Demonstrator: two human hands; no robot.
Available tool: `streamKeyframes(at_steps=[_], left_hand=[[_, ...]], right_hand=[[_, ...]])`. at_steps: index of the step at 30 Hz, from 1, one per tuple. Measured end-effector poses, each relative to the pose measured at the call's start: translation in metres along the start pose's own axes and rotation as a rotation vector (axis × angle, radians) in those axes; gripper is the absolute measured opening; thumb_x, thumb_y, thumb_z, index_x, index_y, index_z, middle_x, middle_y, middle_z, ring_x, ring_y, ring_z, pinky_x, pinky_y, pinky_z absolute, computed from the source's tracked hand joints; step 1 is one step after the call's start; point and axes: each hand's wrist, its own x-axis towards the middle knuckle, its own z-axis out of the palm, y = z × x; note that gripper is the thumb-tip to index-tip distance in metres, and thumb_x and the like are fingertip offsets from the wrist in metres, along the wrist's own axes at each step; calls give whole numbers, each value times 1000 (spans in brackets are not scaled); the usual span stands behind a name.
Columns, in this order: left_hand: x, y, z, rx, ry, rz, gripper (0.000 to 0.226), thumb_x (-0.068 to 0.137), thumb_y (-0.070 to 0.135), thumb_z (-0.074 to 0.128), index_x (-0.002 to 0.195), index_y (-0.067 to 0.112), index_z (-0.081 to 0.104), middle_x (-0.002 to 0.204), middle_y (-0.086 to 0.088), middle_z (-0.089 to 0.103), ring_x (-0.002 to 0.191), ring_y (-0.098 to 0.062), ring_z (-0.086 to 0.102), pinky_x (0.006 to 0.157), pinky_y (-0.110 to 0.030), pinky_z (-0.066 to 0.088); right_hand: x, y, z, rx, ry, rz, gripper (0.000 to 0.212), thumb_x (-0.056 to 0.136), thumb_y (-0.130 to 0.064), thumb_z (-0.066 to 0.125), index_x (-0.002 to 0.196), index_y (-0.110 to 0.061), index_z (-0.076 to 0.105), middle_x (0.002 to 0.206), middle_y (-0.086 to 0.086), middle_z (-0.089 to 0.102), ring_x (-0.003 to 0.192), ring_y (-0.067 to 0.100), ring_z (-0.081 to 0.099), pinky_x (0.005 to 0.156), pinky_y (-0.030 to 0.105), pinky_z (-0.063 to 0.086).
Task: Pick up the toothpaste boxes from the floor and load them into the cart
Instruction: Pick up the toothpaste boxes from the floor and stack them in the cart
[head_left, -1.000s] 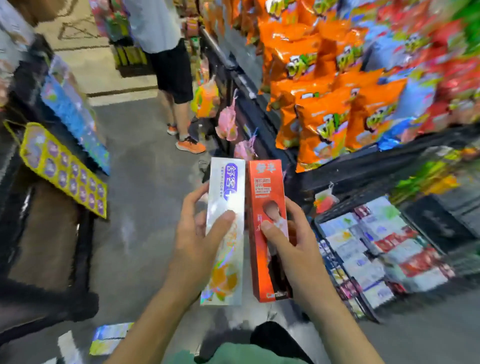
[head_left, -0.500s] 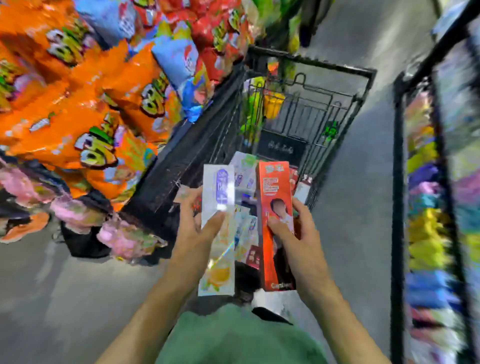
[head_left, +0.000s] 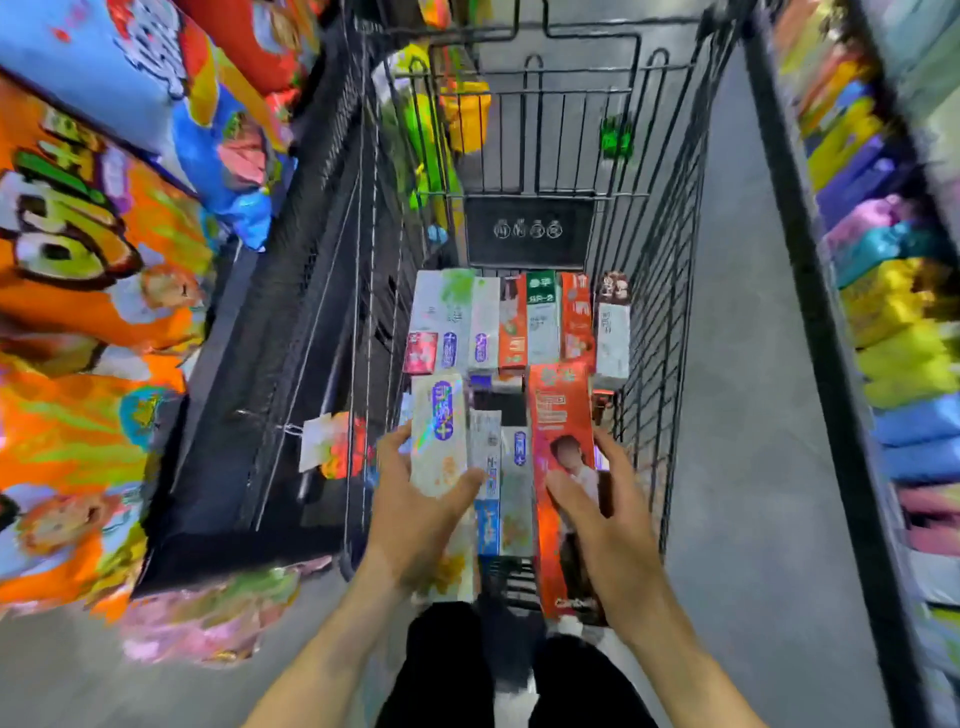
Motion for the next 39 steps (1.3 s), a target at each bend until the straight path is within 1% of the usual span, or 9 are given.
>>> streamKeyframes(at_steps=[2,7,11,13,15,20,25,32,39], left_hand=[[30,-26,2,126,73,-10,54,82,21,83,120,17,43,101,5,67,74,11,63,66,-7,47],[89,-84,9,426,74,21,46,83,40,78,104,19,43,81,12,62,74,-16,63,58,-16,39],[115,-110,18,635,94,124,44,83,47,73,98,17,45,77,9,49,77,-23,52,68,-31,36],[125,-124,17,693,96,182,56,79,56,65,105,8,53,92,-6,57,88,-33,58,75,-41,47],[130,-130,18,690,45,162,68,77,61,61,117,6,54,103,-15,60,93,-37,61,79,-46,54],[131,-138,30,990,74,192,89,81,62,63,137,-6,47,98,-22,64,84,-42,65,69,-44,52],[130,-151,33,1039,56,187,92,85,57,67,150,3,30,117,-16,56,97,-43,62,70,-43,43],[131,-163,22,1276,142,281,92,67,72,74,130,9,52,117,-15,57,99,-34,54,69,-38,46],[143,-176,17,1139,68,396,93,73,61,73,141,3,48,141,-22,50,134,-40,44,107,-51,41]], right_hand=[[23,23,10,-12,39,-19,52,87,-27,73,134,-38,54,118,-22,66,111,-7,61,100,25,50],[72,87,30,-5,26,21,46,96,-17,67,137,-30,51,117,-5,71,93,2,68,76,14,51],[100,112,40,-25,23,41,48,96,-14,66,139,-27,49,103,0,71,81,0,62,74,19,53],[109,121,42,-42,8,50,50,94,-14,68,138,-28,49,107,-2,72,89,6,64,80,27,54],[116,124,45,-64,27,48,47,94,-15,68,135,-30,50,95,-4,66,76,6,62,69,23,54],[128,126,51,-39,35,83,44,96,-11,65,134,-25,49,86,1,59,58,1,60,54,17,51],[128,142,51,-68,12,113,42,95,-22,68,130,-39,54,85,-1,62,63,9,64,59,24,53],[129,167,50,-108,-4,172,49,94,-28,69,137,-38,49,91,-2,65,70,7,66,68,30,52],[133,189,58,-216,-18,289,43,95,-28,68,130,-33,43,117,10,68,95,22,72,88,46,57]])
